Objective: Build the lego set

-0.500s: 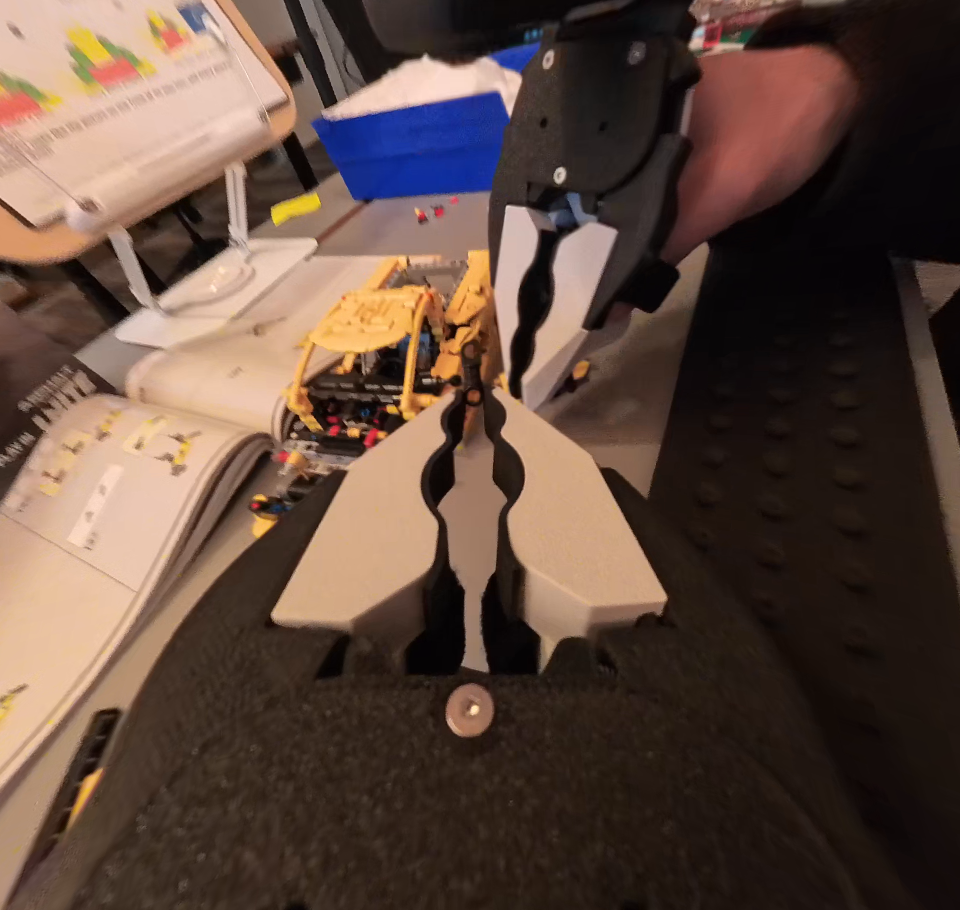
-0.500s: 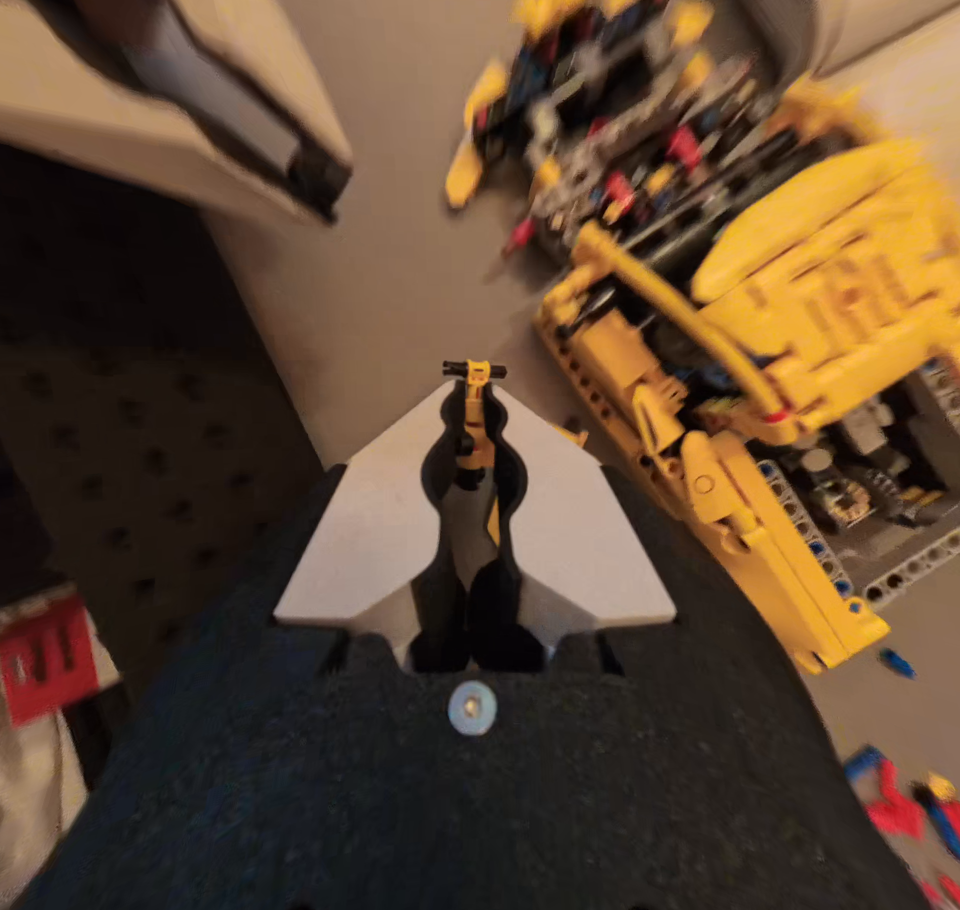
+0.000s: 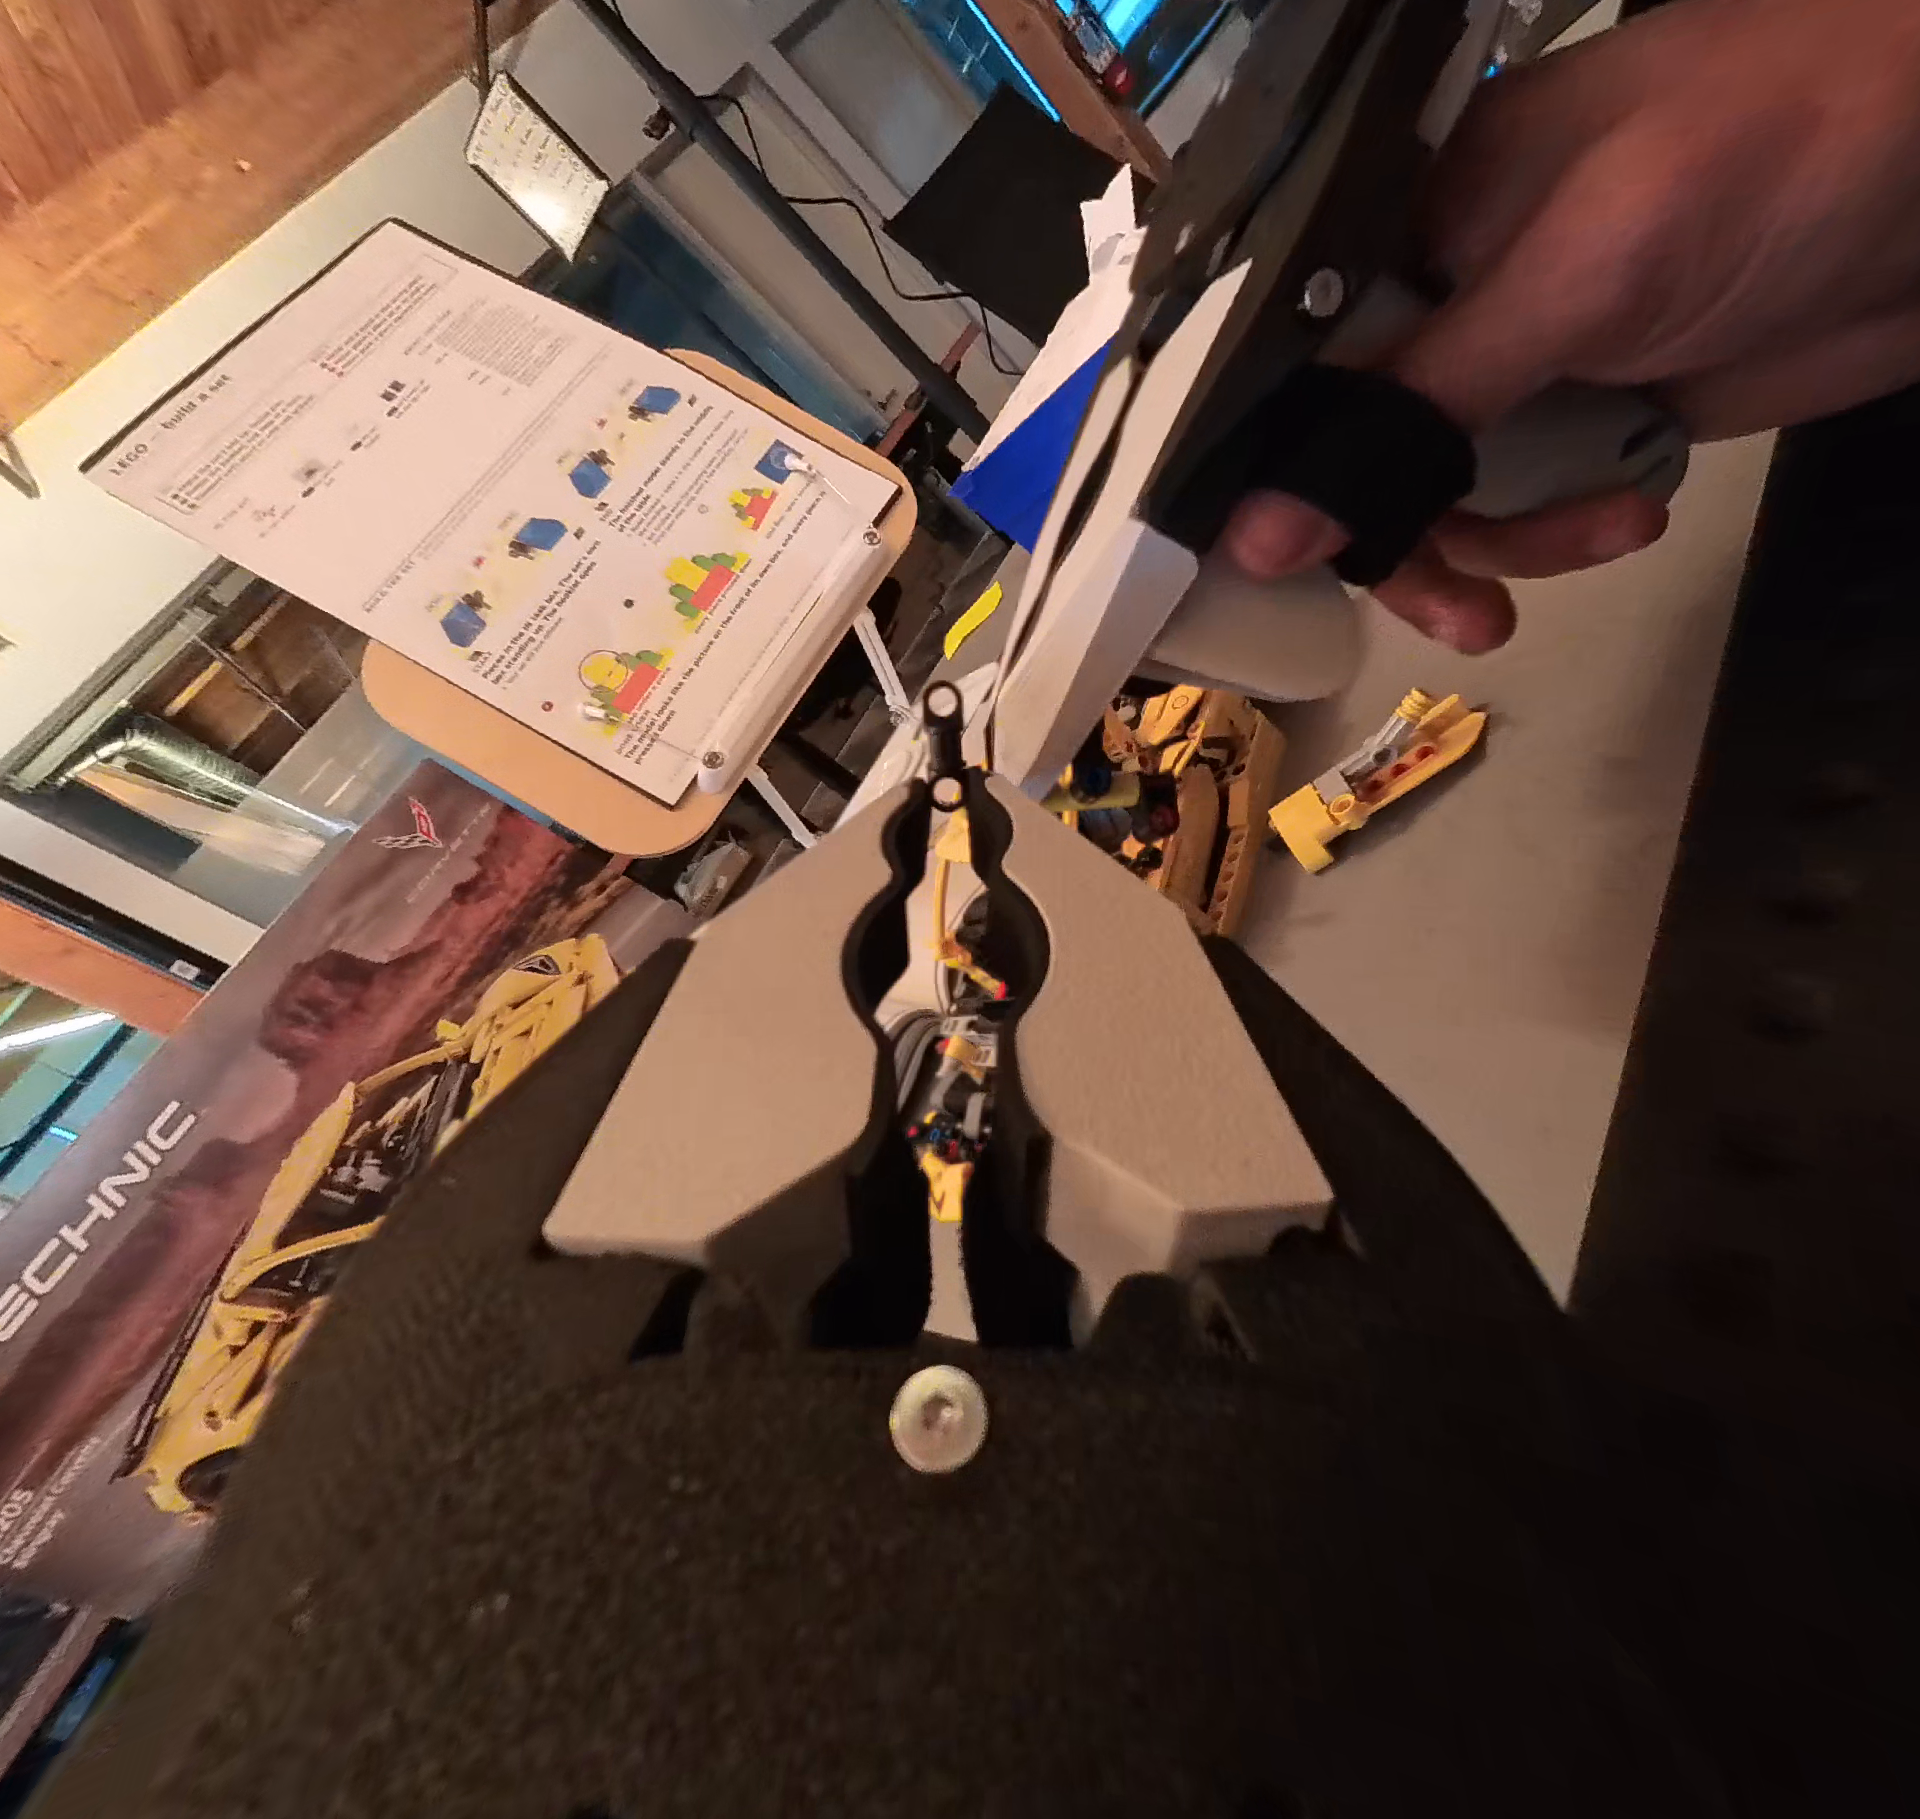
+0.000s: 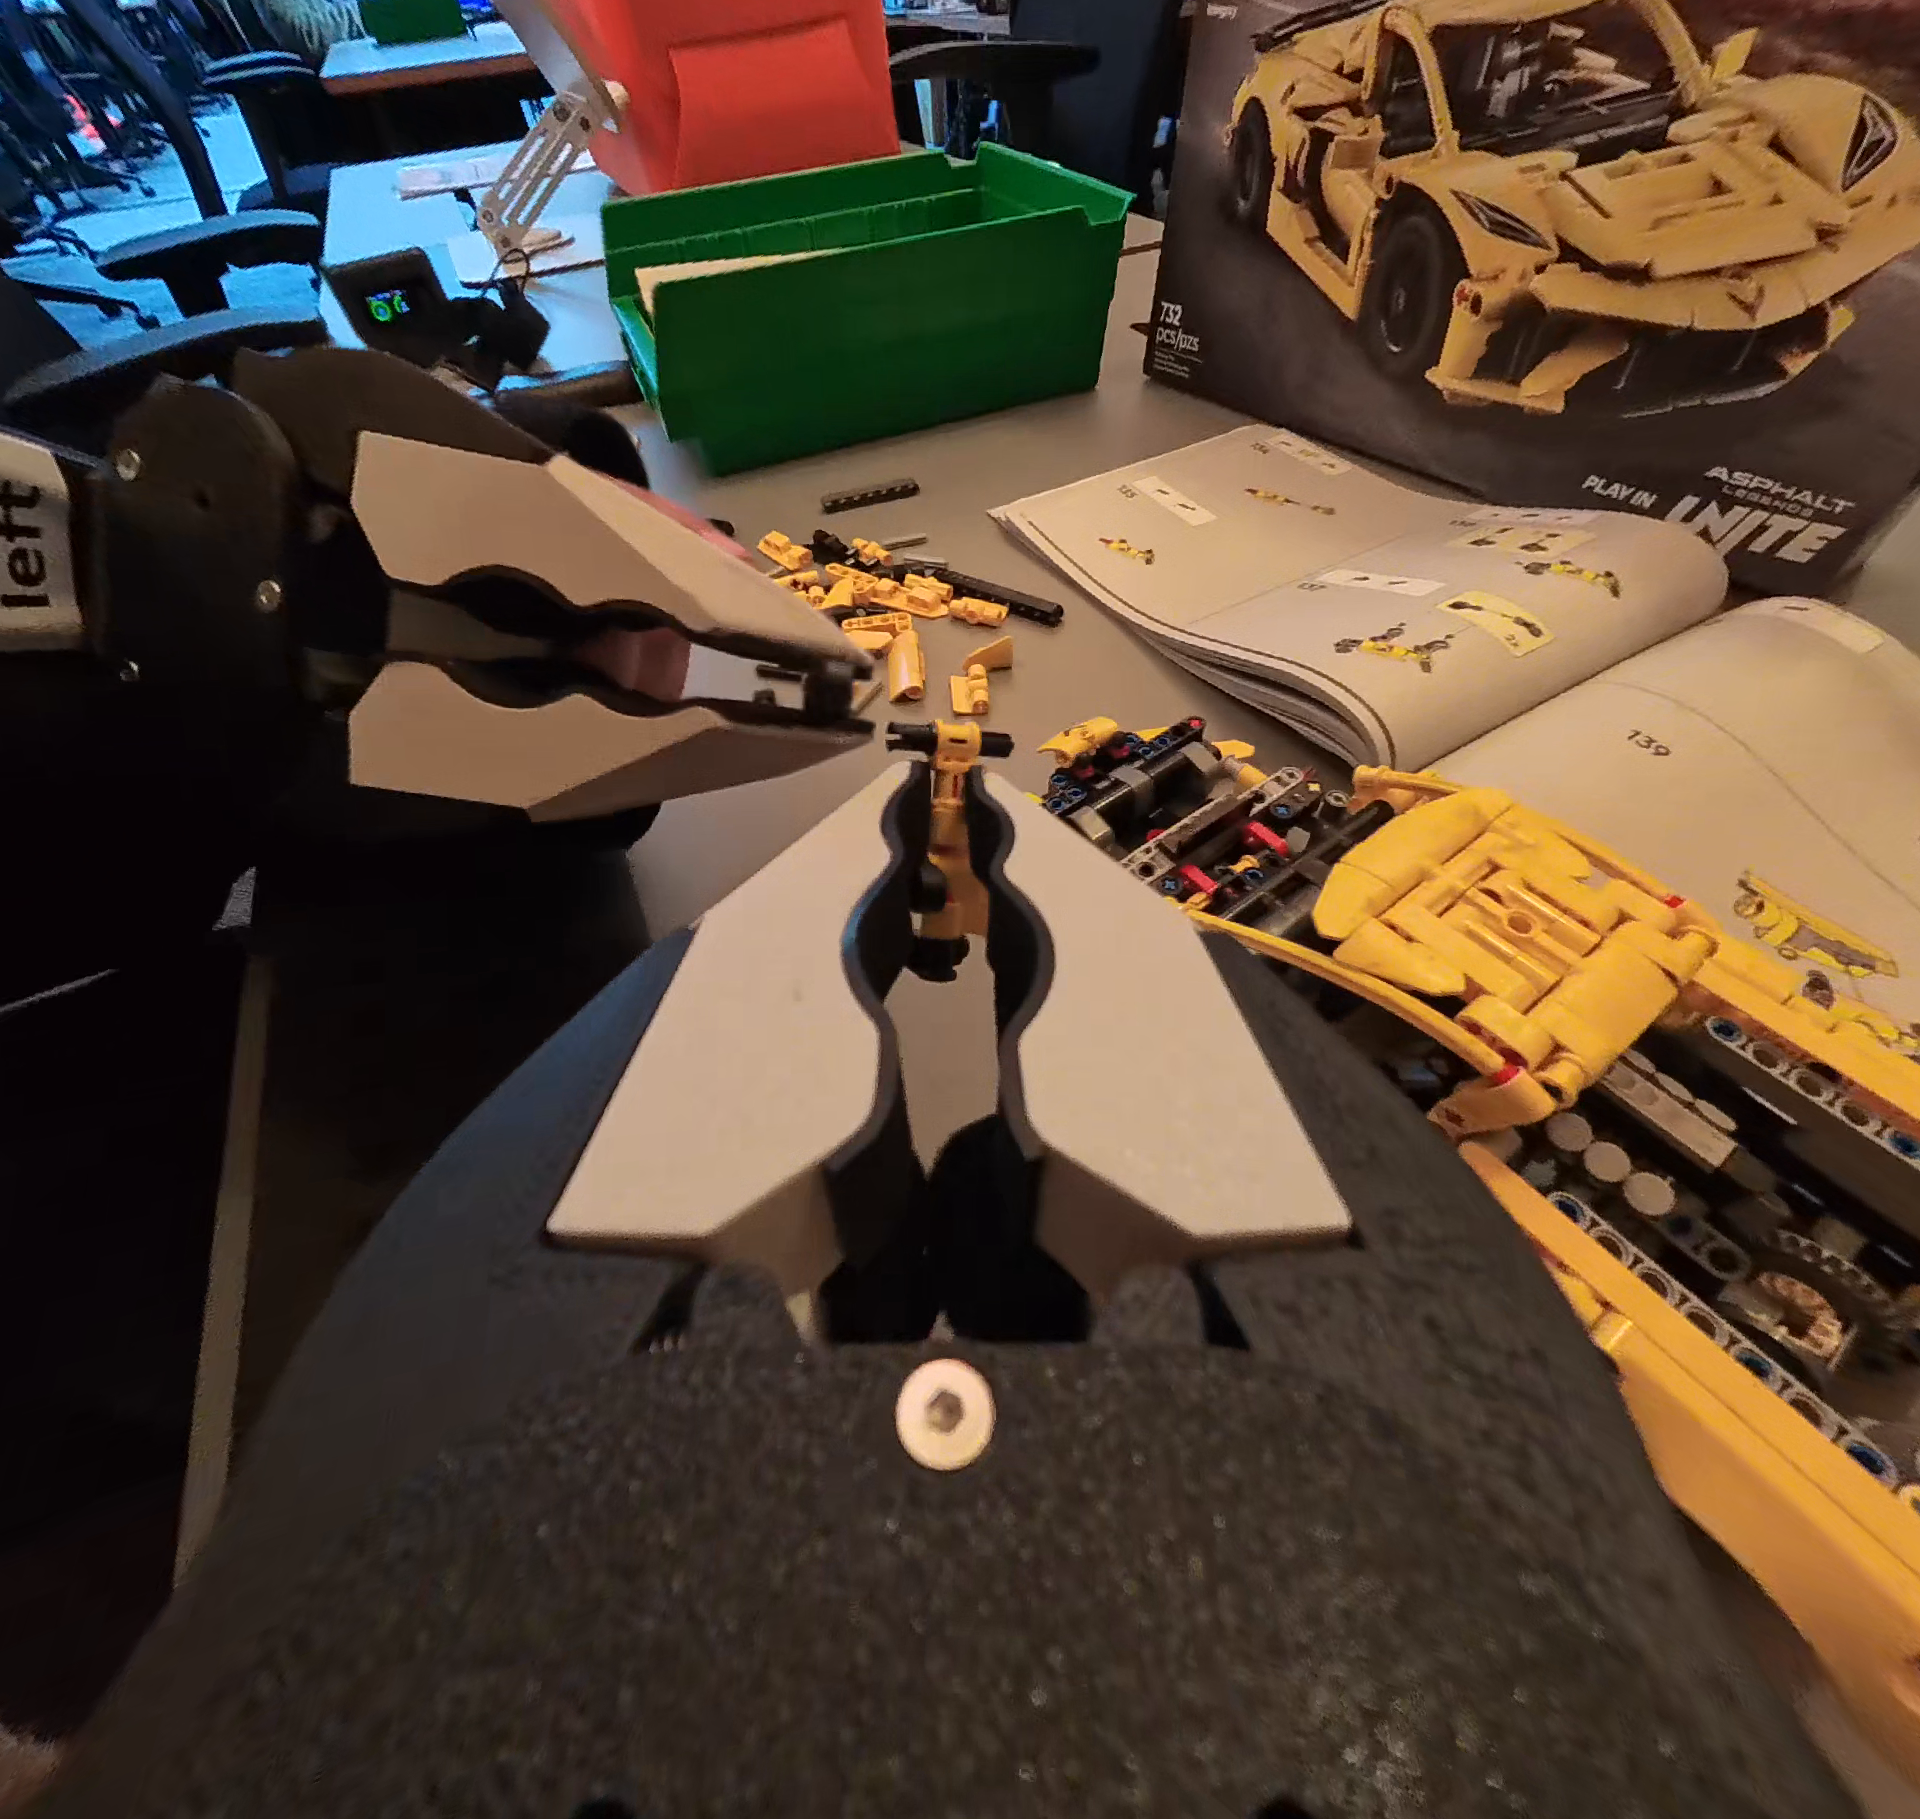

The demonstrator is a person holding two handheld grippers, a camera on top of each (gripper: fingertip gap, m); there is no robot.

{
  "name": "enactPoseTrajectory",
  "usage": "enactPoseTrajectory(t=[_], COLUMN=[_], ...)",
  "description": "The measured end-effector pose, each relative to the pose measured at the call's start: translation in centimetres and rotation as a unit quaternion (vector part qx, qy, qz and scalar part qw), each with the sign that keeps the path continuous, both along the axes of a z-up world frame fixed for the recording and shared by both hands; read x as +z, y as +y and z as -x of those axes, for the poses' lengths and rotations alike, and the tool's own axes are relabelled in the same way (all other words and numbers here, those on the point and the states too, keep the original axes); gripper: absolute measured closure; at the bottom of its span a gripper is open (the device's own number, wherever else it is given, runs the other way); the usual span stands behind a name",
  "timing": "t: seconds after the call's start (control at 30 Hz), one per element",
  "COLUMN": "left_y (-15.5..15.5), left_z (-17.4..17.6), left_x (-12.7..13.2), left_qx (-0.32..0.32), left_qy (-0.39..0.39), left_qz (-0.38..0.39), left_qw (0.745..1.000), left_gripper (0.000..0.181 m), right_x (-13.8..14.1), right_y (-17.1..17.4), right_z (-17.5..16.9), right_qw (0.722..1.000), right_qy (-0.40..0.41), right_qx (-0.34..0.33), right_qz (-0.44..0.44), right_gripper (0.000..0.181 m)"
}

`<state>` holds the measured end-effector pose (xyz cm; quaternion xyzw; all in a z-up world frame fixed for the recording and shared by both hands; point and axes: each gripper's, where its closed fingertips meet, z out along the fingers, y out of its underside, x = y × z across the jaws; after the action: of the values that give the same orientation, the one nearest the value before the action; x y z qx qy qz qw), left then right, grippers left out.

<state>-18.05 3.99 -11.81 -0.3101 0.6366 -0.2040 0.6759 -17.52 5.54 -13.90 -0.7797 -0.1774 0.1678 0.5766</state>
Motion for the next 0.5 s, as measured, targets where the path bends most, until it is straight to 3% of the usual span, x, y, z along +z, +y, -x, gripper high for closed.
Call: enactPoseTrajectory(t=[0.5], left_y=[0.5], left_z=[-0.4], left_x=[-1.1], left_qx=[0.009], left_qy=[0.026], left_qz=[0.000], left_qw=[1.000], left_gripper=[0.175], right_x=[0.1], right_y=[0.1], right_z=[-0.4], right_qw=[0.989], right_qy=[-0.131], right_qx=[-0.041], right_qz=[-0.053], right_gripper=[0.176])
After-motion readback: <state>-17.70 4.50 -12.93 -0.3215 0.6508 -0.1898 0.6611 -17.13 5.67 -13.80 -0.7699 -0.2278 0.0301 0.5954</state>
